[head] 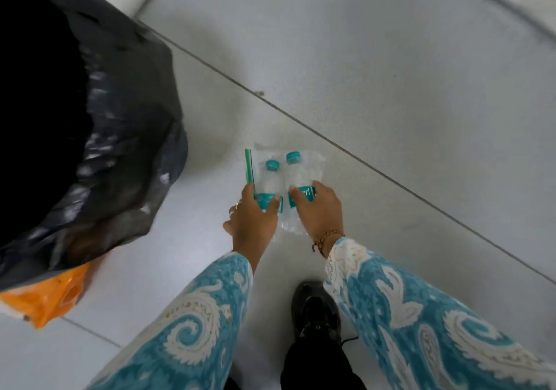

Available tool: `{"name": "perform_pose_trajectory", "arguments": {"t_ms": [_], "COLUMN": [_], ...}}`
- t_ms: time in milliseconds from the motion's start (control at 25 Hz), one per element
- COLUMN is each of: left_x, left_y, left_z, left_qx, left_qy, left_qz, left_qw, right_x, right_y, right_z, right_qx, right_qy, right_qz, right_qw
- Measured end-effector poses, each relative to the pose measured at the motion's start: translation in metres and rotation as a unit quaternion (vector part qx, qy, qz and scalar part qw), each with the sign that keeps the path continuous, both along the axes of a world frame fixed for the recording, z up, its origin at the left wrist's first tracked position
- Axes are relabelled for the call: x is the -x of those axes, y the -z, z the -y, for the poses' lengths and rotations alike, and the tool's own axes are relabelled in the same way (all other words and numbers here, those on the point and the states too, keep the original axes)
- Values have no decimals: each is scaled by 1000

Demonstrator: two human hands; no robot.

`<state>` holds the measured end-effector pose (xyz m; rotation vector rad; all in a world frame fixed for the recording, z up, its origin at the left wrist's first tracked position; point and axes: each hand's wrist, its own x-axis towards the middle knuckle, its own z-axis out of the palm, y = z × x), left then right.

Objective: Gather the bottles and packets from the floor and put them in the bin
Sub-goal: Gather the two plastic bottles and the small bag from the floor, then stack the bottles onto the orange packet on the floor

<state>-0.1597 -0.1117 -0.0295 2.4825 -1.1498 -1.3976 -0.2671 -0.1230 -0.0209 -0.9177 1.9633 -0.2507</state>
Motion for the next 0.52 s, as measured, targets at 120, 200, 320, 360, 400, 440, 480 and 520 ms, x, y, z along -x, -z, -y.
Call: {"name": "perform_pose_trajectory", "arguments": {"t_ms": [120,200,320,360,400,440,480,520], "left_x": [-29,-54,-96,-117,-136,-155,-178,-202], "left_y": [-47,-75,-113,-126,-138,-147,-156,-166], "left_z": [-43,-68,-97,-108,-117,-126,-133,-139], "left_qx": [-21,-41,-54,-54,-57,-65,-70,-71], "left_qy": [-37,-84,-171,-187,-191,-196,-200,-203], "left_qz": [-18,-22,-25,-28,-26,-25,-30,-36], "left_qw": [999,995,983,981,980,978,977,976], "right_x": [-23,-52,-108,-133,-154,-174,-195,-217], "right_y": [-51,-77,-112,-128,-139,-148,-158,-166], "right_z": [-30,-53,-88,-98,-108,-118,-127,-134], "right_qx": [-27,-38,-54,-56,-56,-60,-61,-65], "right_qy": [-20,-12,48,64,76,82,88,92], "right_qz": [25,42,67,68,70,74,80,88], "right_qw": [999,998,995,994,993,992,991,990]}}
